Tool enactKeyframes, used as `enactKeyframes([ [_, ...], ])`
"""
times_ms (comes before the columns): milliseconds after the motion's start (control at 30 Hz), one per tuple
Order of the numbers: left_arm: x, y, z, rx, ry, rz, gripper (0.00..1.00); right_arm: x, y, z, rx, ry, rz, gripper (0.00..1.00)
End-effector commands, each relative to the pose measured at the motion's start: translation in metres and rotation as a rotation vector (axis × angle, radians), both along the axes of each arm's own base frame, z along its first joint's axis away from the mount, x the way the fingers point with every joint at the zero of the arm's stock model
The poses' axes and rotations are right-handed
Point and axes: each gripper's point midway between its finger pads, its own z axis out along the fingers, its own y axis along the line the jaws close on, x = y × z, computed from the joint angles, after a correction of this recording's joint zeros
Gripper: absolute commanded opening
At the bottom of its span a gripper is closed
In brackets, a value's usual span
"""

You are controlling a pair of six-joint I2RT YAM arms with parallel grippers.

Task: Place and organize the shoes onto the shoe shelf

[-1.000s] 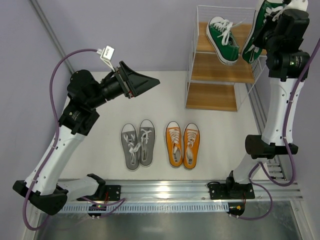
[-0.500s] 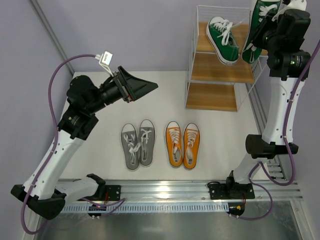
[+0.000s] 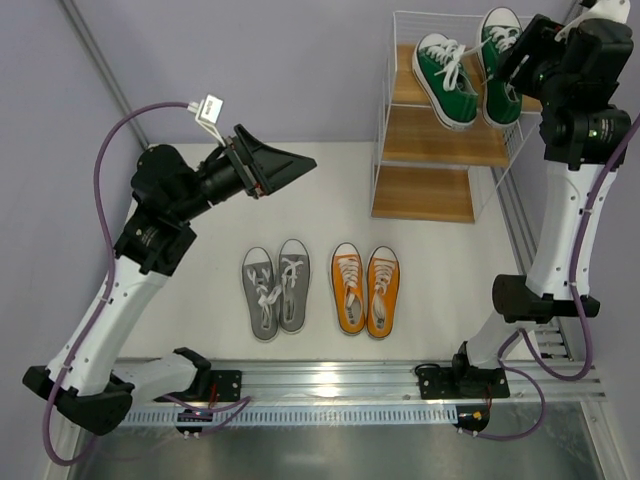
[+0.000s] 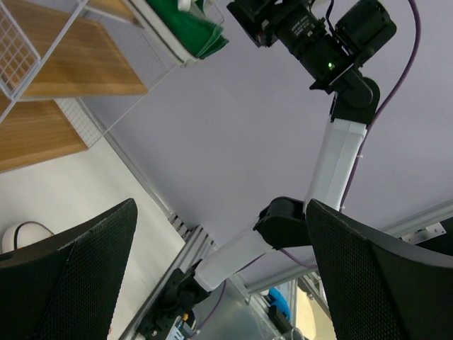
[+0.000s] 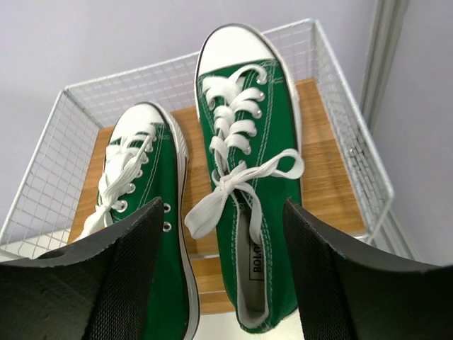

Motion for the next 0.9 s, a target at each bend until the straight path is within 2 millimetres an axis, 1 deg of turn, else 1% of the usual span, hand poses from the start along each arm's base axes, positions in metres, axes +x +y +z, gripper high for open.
enactKeyframes([
  [0, -0.004, -0.002, 0.051, -0.062, -0.114, -0.023, 1.0, -0.05, -0.016, 0.072, 0.005, -0.223, -0.108, 0.69],
  [33, -0.004, -0.004, 0.057, -0.065, -0.126, -0.028, 1.0, -0.055, -0.021, 0.074, 0.005, -0.228, -0.14, 0.69],
  [67, -0.003, -0.007, 0.068, -0.072, -0.145, -0.04, 1.0, -0.06, -0.023, 0.075, 0.004, -0.229, -0.151, 0.69],
  [100, -0.003, -0.009, 0.071, -0.074, -0.152, -0.044, 1.0, -0.061, -0.024, 0.072, -0.002, -0.216, -0.16, 0.69],
  [133, -0.002, -0.013, 0.072, -0.073, -0.151, -0.053, 1.0, -0.061, -0.025, 0.065, -0.006, -0.189, -0.166, 0.69],
  [167, -0.002, -0.014, 0.074, -0.076, -0.155, -0.059, 1.0, -0.059, -0.026, 0.052, -0.01, -0.147, -0.168, 0.69],
  [200, -0.003, -0.015, 0.075, -0.078, -0.159, -0.059, 1.0, -0.059, -0.026, 0.043, -0.01, -0.121, -0.165, 0.69],
  [233, -0.003, -0.016, 0.074, -0.079, -0.158, -0.062, 1.0, -0.058, -0.025, 0.032, -0.015, -0.082, -0.16, 0.69],
  [267, -0.004, -0.017, 0.072, -0.079, -0.155, -0.064, 1.0, -0.052, -0.023, 0.015, -0.016, -0.033, -0.142, 0.7],
  [300, -0.004, -0.017, 0.066, -0.072, -0.144, -0.061, 1.0, -0.052, -0.021, 0.01, -0.016, -0.015, -0.13, 0.7],
  [400, -0.005, -0.016, 0.057, -0.073, -0.127, -0.058, 1.0, -0.044, -0.013, -0.009, -0.03, 0.047, -0.075, 0.7],
  [500, -0.007, -0.014, 0.054, -0.068, -0.129, -0.052, 1.0, -0.04, -0.011, -0.024, -0.028, 0.098, -0.065, 0.69],
  [600, -0.01, -0.01, 0.052, -0.061, -0.132, -0.041, 1.0, -0.04, -0.013, -0.042, -0.031, 0.161, -0.069, 0.67],
  [667, -0.011, -0.009, 0.05, -0.058, -0.133, -0.039, 1.0, -0.036, -0.012, -0.054, -0.028, 0.198, -0.062, 0.66],
  [733, -0.012, -0.008, 0.048, -0.056, -0.131, -0.039, 1.0, -0.031, -0.01, -0.063, -0.024, 0.227, -0.048, 0.59],
  [800, -0.014, -0.008, 0.047, -0.054, -0.131, -0.04, 1.0, -0.029, -0.009, -0.067, -0.023, 0.242, -0.044, 0.51],
  [833, -0.014, -0.008, 0.046, -0.051, -0.131, -0.039, 1.0, -0.028, -0.008, -0.069, -0.022, 0.25, -0.039, 0.41],
  [867, -0.014, -0.007, 0.046, -0.049, -0.132, -0.039, 1.0, -0.028, -0.008, -0.069, -0.022, 0.25, -0.04, 0.36],
])
